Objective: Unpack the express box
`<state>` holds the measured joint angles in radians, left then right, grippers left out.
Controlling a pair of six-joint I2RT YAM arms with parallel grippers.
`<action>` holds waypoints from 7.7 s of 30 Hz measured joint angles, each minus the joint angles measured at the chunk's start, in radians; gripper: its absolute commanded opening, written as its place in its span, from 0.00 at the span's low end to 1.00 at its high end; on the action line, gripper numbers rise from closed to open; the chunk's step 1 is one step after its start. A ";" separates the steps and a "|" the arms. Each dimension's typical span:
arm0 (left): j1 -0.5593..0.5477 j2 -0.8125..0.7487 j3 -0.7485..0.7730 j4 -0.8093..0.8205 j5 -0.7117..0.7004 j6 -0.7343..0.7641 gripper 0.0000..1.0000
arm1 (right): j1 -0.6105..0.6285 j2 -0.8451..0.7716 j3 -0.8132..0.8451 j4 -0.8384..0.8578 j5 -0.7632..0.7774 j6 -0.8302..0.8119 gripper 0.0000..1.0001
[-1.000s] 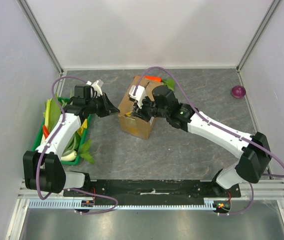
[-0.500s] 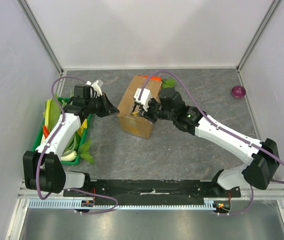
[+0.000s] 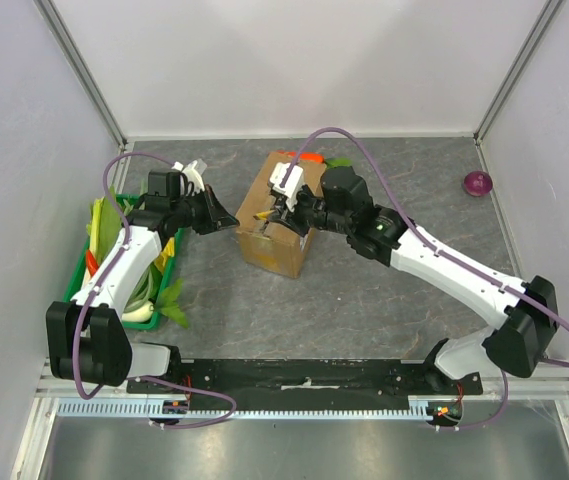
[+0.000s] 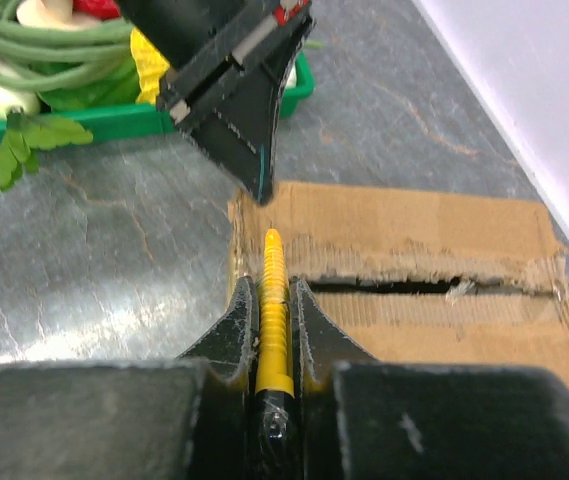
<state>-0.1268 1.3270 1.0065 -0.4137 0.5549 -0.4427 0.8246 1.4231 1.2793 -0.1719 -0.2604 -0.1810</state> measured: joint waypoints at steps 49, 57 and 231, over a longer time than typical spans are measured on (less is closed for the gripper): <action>-0.004 -0.001 -0.002 -0.004 -0.010 0.000 0.02 | 0.011 0.047 0.011 -0.099 -0.008 0.050 0.00; -0.006 -0.002 -0.002 -0.003 -0.008 -0.001 0.02 | 0.011 0.024 -0.001 -0.118 0.018 0.042 0.00; -0.094 0.183 0.011 0.129 0.299 -0.178 0.64 | -0.145 0.125 0.248 -0.322 0.741 0.612 0.96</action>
<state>-0.2207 1.5101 1.0180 -0.2852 0.8536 -0.6209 0.6796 1.5482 1.5276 -0.4942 0.4808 0.4309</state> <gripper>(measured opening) 0.622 0.954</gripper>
